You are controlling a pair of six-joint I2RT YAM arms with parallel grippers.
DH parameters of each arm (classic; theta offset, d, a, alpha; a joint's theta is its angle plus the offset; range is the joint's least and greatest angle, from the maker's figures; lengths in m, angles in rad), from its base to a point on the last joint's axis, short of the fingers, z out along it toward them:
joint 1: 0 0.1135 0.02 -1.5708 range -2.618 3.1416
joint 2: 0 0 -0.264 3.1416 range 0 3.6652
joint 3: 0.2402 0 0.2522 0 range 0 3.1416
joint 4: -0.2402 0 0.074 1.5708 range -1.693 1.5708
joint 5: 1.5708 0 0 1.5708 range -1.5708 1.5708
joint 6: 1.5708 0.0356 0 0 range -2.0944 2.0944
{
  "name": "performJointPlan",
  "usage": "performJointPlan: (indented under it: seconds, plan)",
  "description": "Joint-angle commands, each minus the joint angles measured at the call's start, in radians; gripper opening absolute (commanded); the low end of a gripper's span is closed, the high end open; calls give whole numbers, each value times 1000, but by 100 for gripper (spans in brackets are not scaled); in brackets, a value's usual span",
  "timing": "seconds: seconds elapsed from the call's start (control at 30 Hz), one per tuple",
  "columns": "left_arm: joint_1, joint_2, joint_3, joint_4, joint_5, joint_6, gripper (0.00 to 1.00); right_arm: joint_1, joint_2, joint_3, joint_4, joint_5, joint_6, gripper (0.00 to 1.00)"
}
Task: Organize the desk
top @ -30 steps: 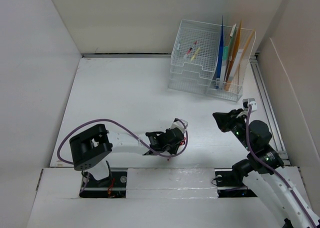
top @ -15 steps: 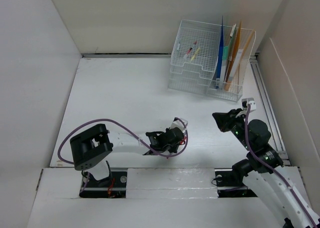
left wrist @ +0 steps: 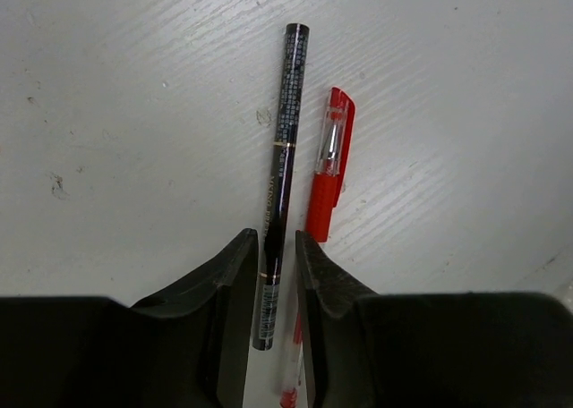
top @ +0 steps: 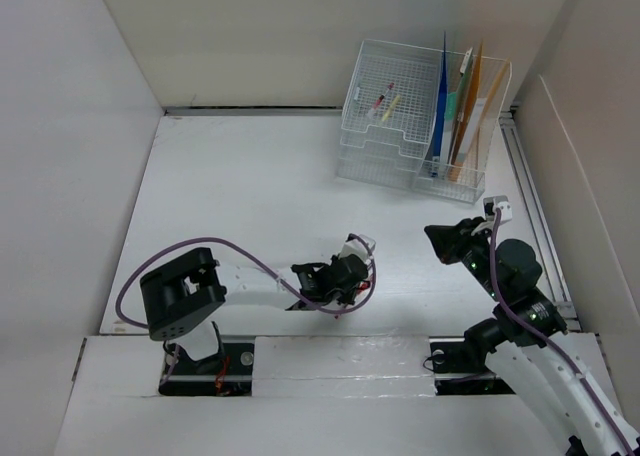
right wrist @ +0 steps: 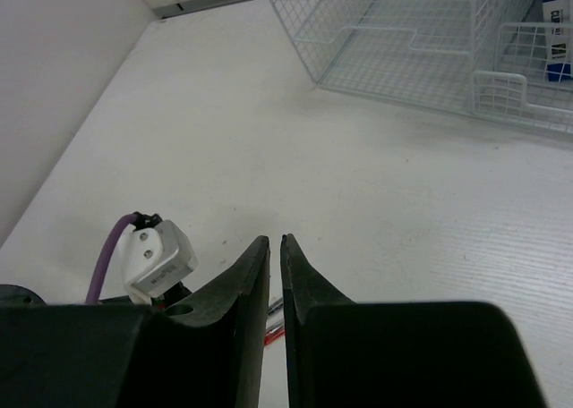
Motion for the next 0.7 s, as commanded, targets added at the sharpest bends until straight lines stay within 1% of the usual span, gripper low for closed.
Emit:
performJointPlan:
  seconds: [0.0, 0.07, 0.1, 0.13, 0.2, 0.23, 0.33, 0.43, 0.47, 0.53, 0.57, 0.63, 0.67]
  plan:
    - [0, 36, 10, -5, -36, 7, 20, 6, -10, 14, 41, -7, 2, 16]
    - [0, 59, 21, -11, -43, 10, 17, 6, -15, 16, 38, -7, 3, 16]
    - [0, 73, 32, -20, -49, 8, 13, 6, -17, 16, 37, -7, 2, 16]
    - [0, 79, 32, -20, -58, 11, 12, 6, -17, 16, 38, -7, 3, 16]
    - [0, 95, 56, -43, -81, 11, 8, 6, -18, 16, 37, -5, 6, 15]
    - [0, 108, 65, -52, -93, 8, 0, 6, -17, 16, 37, -5, 6, 15]
    - [0, 93, 98, -61, -133, 8, 0, 6, -18, 17, 38, -4, 6, 14]
    - [22, 70, 176, -75, -171, 33, 0, 6, -14, 13, 44, -4, 8, 14]
    - [51, 64, 234, -84, -178, 39, 0, 6, -11, 14, 48, -7, 6, 14]
    - [75, 50, 288, -62, -182, 76, 0, 6, -6, 9, 57, -8, 9, 14]
    - [94, 52, 350, -52, -182, 92, 0, 6, -1, 8, 57, -11, 9, 14]
    - [104, 66, 426, -43, -185, 144, 0, 6, 2, 3, 60, -11, 6, 14]
    - [121, 76, 514, -46, -185, 163, 0, 6, 6, 3, 61, -13, 9, 14]
